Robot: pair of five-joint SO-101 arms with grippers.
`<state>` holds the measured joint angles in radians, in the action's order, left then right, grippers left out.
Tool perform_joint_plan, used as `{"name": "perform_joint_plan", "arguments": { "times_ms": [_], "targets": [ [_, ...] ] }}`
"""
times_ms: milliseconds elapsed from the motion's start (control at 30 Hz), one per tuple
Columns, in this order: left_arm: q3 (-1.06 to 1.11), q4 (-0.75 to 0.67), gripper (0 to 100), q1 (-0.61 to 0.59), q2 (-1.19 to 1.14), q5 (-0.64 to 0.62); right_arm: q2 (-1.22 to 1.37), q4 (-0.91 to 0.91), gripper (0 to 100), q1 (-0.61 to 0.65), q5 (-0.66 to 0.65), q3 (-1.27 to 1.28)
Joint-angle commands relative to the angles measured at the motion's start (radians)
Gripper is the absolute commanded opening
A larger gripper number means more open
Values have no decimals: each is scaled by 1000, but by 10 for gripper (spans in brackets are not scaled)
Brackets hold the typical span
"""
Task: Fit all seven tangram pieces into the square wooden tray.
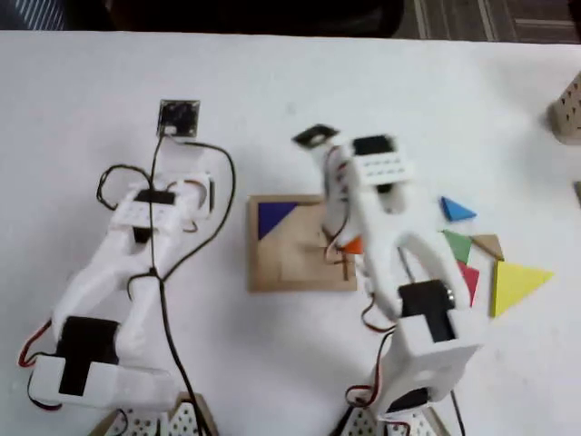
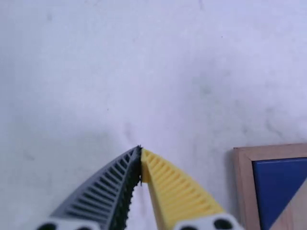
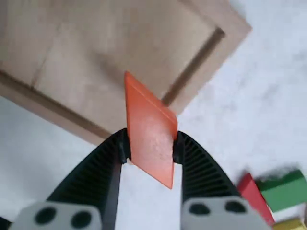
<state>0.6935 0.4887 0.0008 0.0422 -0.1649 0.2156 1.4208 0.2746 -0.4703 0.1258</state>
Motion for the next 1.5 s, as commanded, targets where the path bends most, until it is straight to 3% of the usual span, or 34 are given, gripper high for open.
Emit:
{"name": "perform_joint_plan", "arguments": {
  "times_ms": [0, 133, 333, 567, 667, 733, 833, 967, 1033, 1200, 1467],
  "targets": [
    [-61, -32, 28, -10, 8, 12, -58, -131, 63, 91, 32, 49],
    [-63, -32, 28, -10, 8, 12, -58, -197, 76, 160, 26, 94],
    [-74, -31, 28, -10, 7, 12, -65, -197, 231, 157, 25, 94],
    [-74, -31, 28, -10, 7, 12, -136, -84, 165, 143, -25, 64],
    [-74, -29, 28, -10, 8, 12, -203, -15, 135, 76, -15, 64],
    [-71, -25, 28, -5, 13, 54, -246, -19, 114, -2, 68, 107],
    [-69, -21, 24, 5, 13, 170, -309, -97, 85, -97, 124, 239],
    [-77, 58, 24, 54, 19, 184, -424, -222, 12, -242, 143, 437],
    [-71, 103, 24, 82, 56, 187, -519, -254, 22, -323, 155, 526],
    [-5, 195, 23, 216, 214, 189, -782, -346, 17, -410, 149, 778],
    [190, 173, 24, 601, 424, 180, -1015, -346, 18, -521, 152, 884]
  ]
}}
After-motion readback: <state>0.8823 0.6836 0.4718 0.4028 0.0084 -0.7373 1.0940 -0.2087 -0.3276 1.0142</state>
